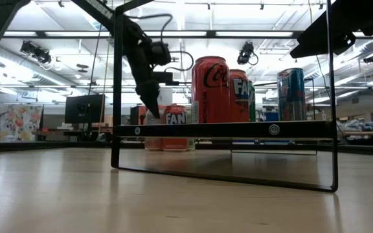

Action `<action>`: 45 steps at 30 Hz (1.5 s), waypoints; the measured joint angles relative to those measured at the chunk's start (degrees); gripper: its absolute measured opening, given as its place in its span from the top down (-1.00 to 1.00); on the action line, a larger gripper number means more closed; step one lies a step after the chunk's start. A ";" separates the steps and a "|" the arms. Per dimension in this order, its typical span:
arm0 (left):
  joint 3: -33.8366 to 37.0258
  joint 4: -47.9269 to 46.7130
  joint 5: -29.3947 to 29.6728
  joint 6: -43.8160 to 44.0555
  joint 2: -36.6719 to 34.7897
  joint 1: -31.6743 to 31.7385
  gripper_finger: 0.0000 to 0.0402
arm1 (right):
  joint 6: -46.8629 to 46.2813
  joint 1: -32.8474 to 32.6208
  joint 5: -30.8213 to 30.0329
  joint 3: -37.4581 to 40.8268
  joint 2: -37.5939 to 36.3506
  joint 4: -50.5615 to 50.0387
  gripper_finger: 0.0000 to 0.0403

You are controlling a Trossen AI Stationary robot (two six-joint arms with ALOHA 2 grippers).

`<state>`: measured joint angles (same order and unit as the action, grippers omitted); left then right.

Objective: Place canned beverage on shelf
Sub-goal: Put the white soda can on the shelf

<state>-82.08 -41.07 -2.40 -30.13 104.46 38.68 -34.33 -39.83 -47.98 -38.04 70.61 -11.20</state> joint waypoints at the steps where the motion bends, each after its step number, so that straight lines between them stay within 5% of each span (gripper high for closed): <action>1: 0.00 0.28 -0.10 0.04 0.67 0.15 -0.97 | 0.00 0.00 -0.01 0.00 0.00 -0.02 -0.24; 8: 0.00 0.65 -0.27 -0.26 4.22 0.54 -0.94 | 0.04 0.00 -0.03 0.00 0.00 -0.08 -0.24; 21: -0.89 -2.22 1.13 -1.32 3.57 -0.48 -0.47 | 0.09 0.00 -0.09 0.00 0.00 -0.04 -0.24; 35: -24.16 -28.89 3.76 -1.16 1.11 -2.99 -0.51 | 0.17 0.00 -0.16 0.00 0.00 -0.12 -0.24; 45: -37.44 -32.73 2.10 -1.97 -0.45 -15.35 -0.52 | 0.50 0.00 -1.01 -0.02 -0.02 -0.33 -0.24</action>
<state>-119.52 -73.80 -0.30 -32.10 104.01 23.33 -33.82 -39.83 -48.99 -38.06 70.59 -11.53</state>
